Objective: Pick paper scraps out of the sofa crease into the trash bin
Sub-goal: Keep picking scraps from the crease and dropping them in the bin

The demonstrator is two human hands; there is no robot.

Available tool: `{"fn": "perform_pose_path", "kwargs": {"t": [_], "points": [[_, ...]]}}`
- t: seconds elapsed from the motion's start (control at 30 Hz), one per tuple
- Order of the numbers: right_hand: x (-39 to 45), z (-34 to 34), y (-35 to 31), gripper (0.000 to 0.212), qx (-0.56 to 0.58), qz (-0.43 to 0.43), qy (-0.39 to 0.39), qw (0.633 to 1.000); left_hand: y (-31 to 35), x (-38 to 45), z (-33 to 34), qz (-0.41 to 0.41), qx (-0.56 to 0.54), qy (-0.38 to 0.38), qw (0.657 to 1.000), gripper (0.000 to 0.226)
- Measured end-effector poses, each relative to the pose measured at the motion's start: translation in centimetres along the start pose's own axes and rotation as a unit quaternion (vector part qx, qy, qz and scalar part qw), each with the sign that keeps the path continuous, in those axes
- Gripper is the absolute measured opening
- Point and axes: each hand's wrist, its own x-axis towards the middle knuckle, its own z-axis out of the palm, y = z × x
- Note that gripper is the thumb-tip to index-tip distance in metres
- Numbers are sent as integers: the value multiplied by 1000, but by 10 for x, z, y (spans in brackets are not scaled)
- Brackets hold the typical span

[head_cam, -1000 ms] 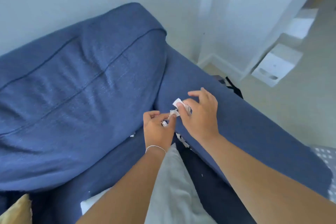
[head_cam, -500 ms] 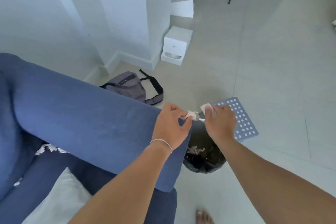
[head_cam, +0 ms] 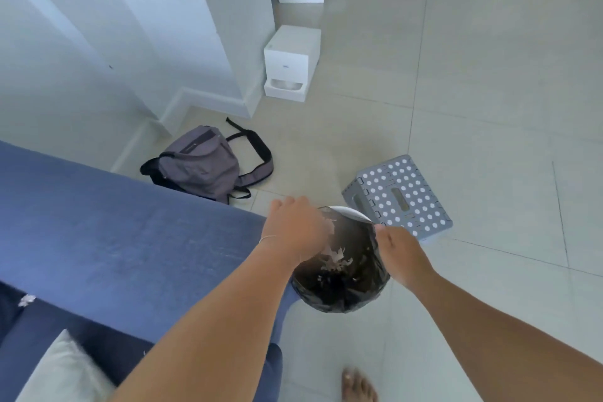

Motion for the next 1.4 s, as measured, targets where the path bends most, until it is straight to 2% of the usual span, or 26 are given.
{"fn": "perform_pose_path", "kwargs": {"t": [0.1, 0.2, 0.27, 0.33, 0.43, 0.53, 0.7, 0.8, 0.87, 0.9, 1.03, 1.13, 1.3, 1.4], "points": [[5, -13, -7, 47, 12, -36, 2, 999, -2, 5, -9, -40, -30, -29, 998, 40], [9, -19, -21, 48, 10, -75, 12, 997, -10, -2, -13, -27, -44, -62, 997, 44], [9, -19, -31, 47, 1, -96, 18, 995, -19, -12, -15, -11, -53, -55, 997, 45], [3, -18, -45, 47, -7, -117, 24, 993, -31, -25, -14, -12, -82, -5, 997, 45], [-13, -14, -72, 49, -7, -137, 2, 990, -63, -57, -7, -59, -147, 129, 979, 41], [-28, -5, -113, 55, 19, -177, 1, 984, -102, -100, 3, -108, -131, 197, 966, 52], [-55, 28, -218, 49, -11, -294, -6, 956, -166, -167, 7, -137, -91, 172, 971, 56], [-79, 60, -272, 49, -69, -369, -34, 926, -210, -211, 13, -183, -118, 185, 958, 54], [-95, 90, -293, 51, -114, -377, -61, 917, -240, -244, 22, -219, -139, 176, 950, 53], [-101, 104, -299, 53, -138, -367, -55, 918, -254, -262, 28, -234, -144, 170, 946, 53], [-124, 148, -322, 61, -226, -351, 51, 907, -313, -334, 63, -296, -169, 119, 933, 53], [-144, 181, -352, 53, -206, -432, 44, 877, -348, -367, 97, -332, -198, 73, 920, 56], [-176, 250, -389, 39, -204, -575, 17, 792, -379, -368, 133, -348, -238, 58, 905, 58], [-184, 306, -394, 31, -198, -621, -41, 757, -394, -346, 151, -360, -242, 61, 899, 60]]}}
